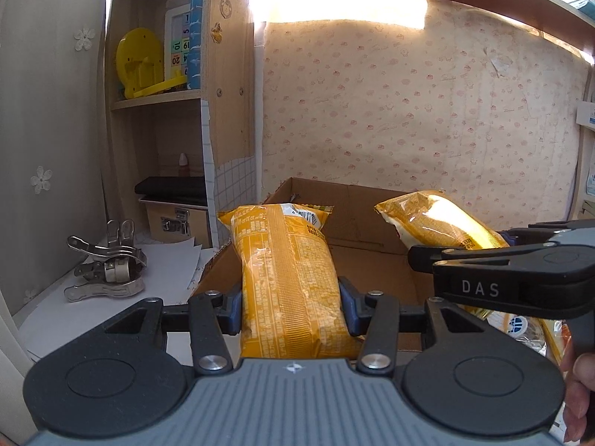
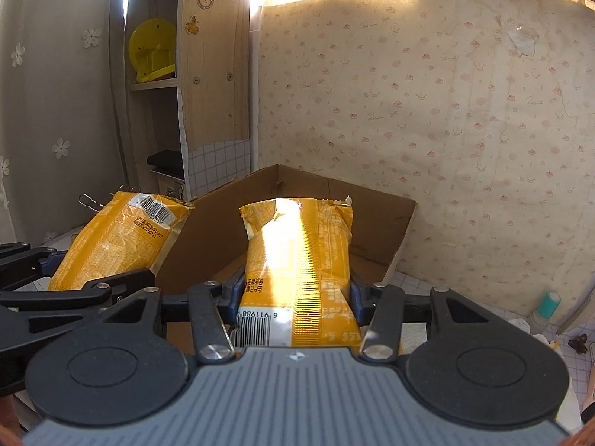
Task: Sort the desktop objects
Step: 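Carry both yellow bags into the cardboard box and open both grippers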
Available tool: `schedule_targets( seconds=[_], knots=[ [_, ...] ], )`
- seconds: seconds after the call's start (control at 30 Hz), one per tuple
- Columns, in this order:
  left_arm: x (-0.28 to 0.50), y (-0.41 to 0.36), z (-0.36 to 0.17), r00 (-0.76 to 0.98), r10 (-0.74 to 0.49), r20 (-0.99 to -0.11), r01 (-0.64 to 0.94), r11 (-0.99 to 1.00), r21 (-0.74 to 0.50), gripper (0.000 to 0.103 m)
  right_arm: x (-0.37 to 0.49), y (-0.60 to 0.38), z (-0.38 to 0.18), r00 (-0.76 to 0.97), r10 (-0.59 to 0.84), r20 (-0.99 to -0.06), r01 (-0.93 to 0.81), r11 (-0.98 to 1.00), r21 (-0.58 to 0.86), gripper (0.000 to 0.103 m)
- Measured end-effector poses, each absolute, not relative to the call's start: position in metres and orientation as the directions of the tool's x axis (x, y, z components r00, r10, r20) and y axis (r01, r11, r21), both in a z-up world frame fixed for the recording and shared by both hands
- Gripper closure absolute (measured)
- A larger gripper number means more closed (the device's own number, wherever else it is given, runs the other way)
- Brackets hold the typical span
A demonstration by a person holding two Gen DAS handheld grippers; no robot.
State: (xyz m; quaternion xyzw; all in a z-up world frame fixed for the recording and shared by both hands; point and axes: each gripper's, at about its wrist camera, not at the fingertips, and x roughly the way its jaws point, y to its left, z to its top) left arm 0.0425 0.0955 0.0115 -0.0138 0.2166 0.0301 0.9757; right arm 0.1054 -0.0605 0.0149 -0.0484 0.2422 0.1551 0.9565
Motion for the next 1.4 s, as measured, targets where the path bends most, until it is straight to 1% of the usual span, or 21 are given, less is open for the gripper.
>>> schedule_targets(
  seconds=[0.43,0.9,0.93,1.0,1.03,1.07,1.27,1.4],
  knots=[
    [0.070,0.102,0.005,0.892,0.059,-0.448,-0.075,0.997,-0.018,0.053,0.150,-0.048,0.000,0.812,0.266,-0.520,-0.326,0.945,-0.024,0.053],
    [0.092,0.096,0.002,0.878,0.043,-0.477,-0.057,0.998,-0.015,0.051,0.175,-0.048,-0.009,0.800,0.262,-0.540,-0.321,0.947,-0.017,0.052],
    [0.093,0.096,0.002,0.875,0.042,-0.482,-0.057,0.998,-0.016,0.051,0.175,-0.048,-0.010,0.801,0.261,-0.538,-0.321,0.947,-0.020,0.051],
    [0.093,0.095,0.001,0.873,0.047,-0.485,-0.060,0.998,-0.012,0.051,0.175,-0.049,-0.010,0.805,0.259,-0.533,-0.319,0.948,-0.021,0.043],
    [0.093,0.095,0.001,0.873,0.050,-0.485,-0.062,0.998,-0.010,0.050,0.174,-0.050,-0.010,0.811,0.260,-0.523,-0.316,0.948,-0.018,0.038],
    [0.093,0.095,0.001,0.874,0.051,-0.483,-0.064,0.998,-0.011,0.047,0.174,-0.050,-0.009,0.813,0.262,-0.520,-0.317,0.948,-0.016,0.036],
    [0.089,0.095,0.009,0.885,0.062,-0.462,-0.075,0.997,-0.008,0.036,0.169,-0.054,-0.005,0.818,0.269,-0.509,-0.316,0.949,-0.007,0.036],
    [0.090,0.093,0.010,0.884,0.066,-0.463,-0.077,0.997,-0.005,0.035,0.163,-0.058,0.000,0.826,0.269,-0.496,-0.313,0.950,-0.005,0.036]
  ],
)
